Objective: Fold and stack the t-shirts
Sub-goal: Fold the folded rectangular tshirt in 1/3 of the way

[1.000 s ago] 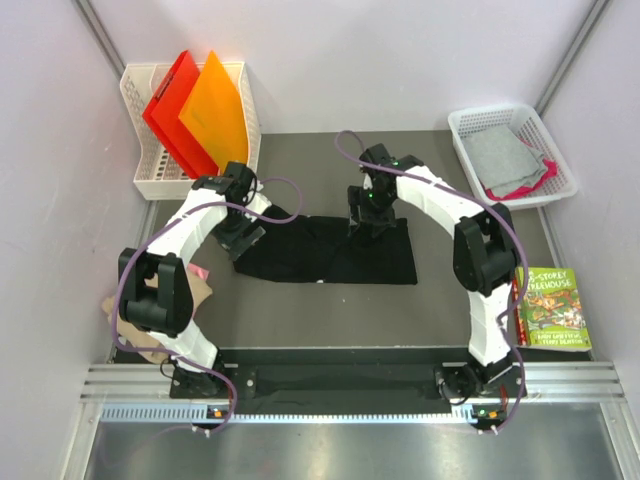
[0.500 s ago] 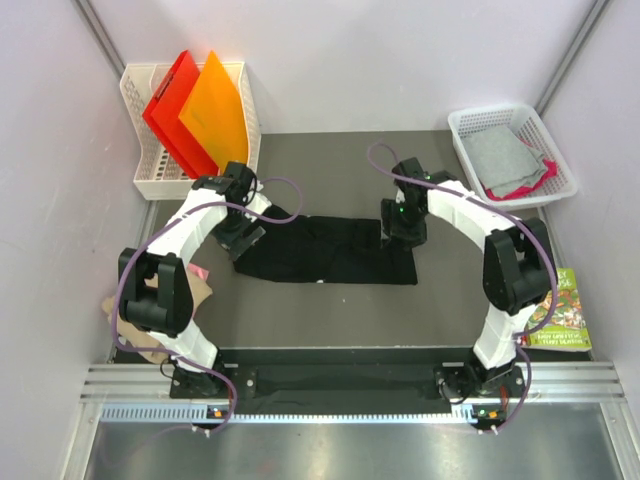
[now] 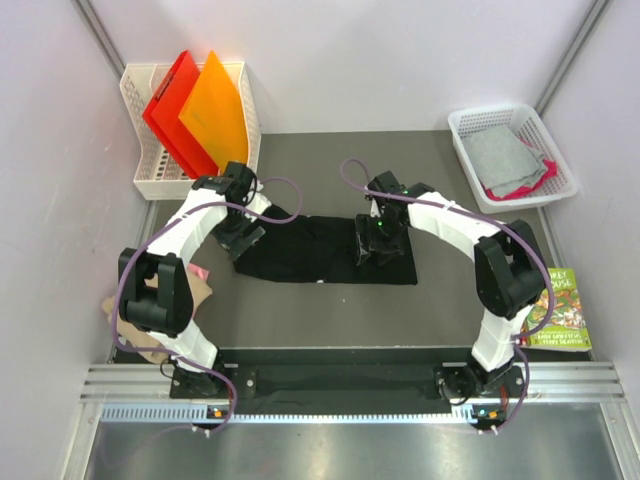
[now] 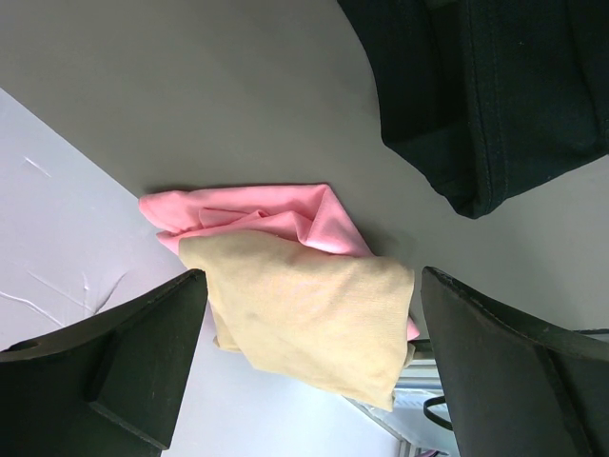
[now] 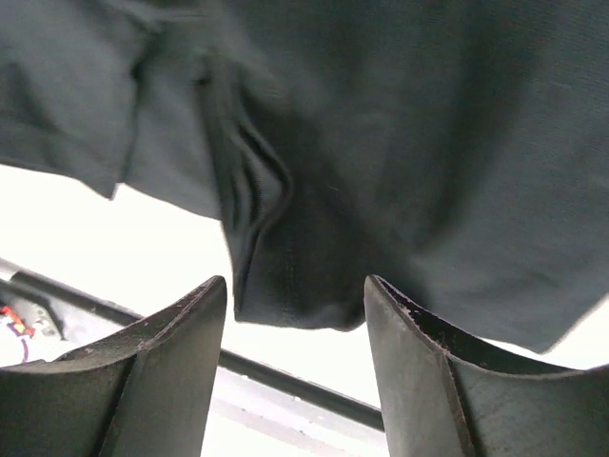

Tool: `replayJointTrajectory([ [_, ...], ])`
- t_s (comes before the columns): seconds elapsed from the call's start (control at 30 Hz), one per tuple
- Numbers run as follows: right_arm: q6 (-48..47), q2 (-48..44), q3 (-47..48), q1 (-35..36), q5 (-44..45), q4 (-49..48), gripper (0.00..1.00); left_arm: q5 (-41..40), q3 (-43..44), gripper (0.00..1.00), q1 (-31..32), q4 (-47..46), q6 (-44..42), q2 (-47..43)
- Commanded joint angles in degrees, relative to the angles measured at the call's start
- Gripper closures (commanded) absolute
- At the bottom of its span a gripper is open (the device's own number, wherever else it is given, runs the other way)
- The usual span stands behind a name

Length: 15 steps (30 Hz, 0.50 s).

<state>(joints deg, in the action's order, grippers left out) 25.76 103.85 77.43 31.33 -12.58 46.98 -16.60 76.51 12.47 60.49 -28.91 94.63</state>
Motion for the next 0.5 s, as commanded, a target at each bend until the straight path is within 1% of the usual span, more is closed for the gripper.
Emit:
replayJointTrajectory([
  [0.0, 1.4, -1.2, 2.38, 1.36, -2.71, -2.42, 0.41, -0.54, 0.83, 0.01, -0.25, -0.46, 0.08, -2.52],
  [0.27, 2.01, 4.6, 5.71, 3.65, -6.31, -3.83, 0.41, -0.63, 0.13, 0.01, -0.25, -1.16, -0.01, -2.96],
  [0.33, 1.4, 6.01, 9.74, 3.47, -6.41, -2.87, 0.41, -0.8, -0.04, 0.01, -0.25, -1.25, 0.08, -3.13],
  [0.37, 0.27, 6.53, 11.85, 3.04, -5.1, -0.69, 0.41, -0.89, -0.13, 0.01, -0.34, -1.25, 0.08, -3.22],
  [0.4, -0.18, 7.58, 15.96, 1.38, -4.48, 0.12, 0.41, -0.98, -0.22, 0.01, -0.34, -1.34, -0.01, -3.31],
  [0.47, -0.79, 8.9, 19.15, -1.26, -5.17, 0.74, 0.4, -1.07, -0.31, 0.01, -0.43, -1.34, 0.08, -3.57],
])
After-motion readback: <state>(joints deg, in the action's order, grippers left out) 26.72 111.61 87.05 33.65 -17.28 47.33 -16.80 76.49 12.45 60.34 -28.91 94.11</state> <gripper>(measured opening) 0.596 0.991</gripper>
